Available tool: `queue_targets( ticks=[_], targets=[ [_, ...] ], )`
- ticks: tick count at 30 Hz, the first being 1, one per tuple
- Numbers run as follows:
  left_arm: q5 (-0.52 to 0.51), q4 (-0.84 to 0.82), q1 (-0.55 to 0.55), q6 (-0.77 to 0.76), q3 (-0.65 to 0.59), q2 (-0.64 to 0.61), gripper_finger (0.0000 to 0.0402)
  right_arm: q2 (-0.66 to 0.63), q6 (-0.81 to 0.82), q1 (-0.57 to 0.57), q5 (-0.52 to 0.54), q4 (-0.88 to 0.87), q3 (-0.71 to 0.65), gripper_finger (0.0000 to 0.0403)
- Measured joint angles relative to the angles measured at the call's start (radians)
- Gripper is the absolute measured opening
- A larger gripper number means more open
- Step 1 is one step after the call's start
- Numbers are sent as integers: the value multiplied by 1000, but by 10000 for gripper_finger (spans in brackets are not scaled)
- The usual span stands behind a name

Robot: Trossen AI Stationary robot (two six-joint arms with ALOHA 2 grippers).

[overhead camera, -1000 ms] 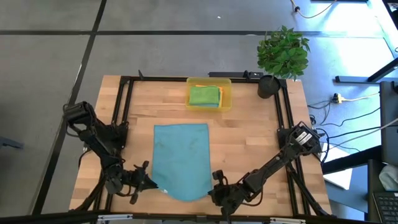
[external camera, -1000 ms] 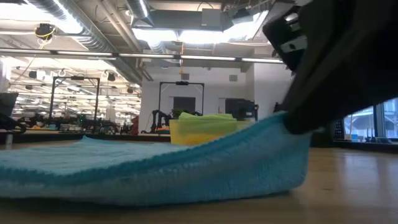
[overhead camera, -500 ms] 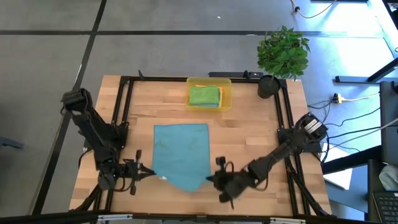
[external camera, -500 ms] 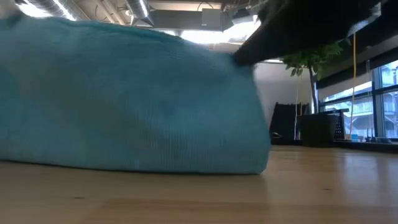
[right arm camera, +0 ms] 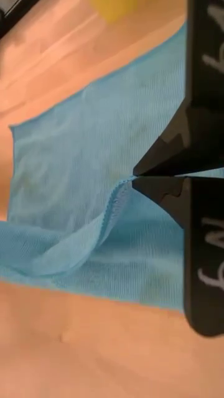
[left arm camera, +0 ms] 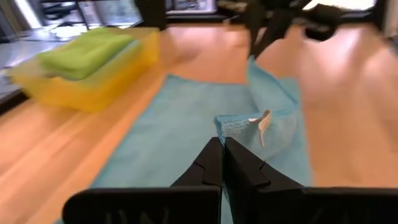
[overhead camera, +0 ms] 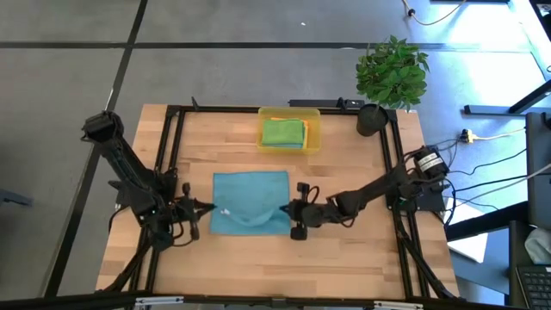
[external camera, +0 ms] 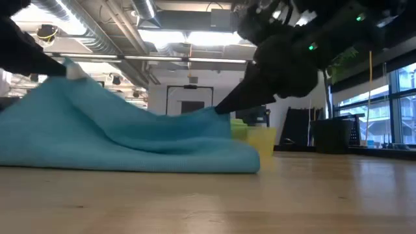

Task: Fold microfiber towels
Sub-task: Fold the blue microfiber cloth

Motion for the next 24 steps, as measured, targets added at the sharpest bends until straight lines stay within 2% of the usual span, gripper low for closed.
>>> queue_targets(
  ticks=[7, 24],
  targets=[
    [-3, -181, 97, -98, 0, -9, 0, 0, 0, -63, 31, 0, -1, 0],
    [13, -279, 289, -79, -1, -9, 0, -2, 40, -88, 180, -46, -1, 0]
  ],
)
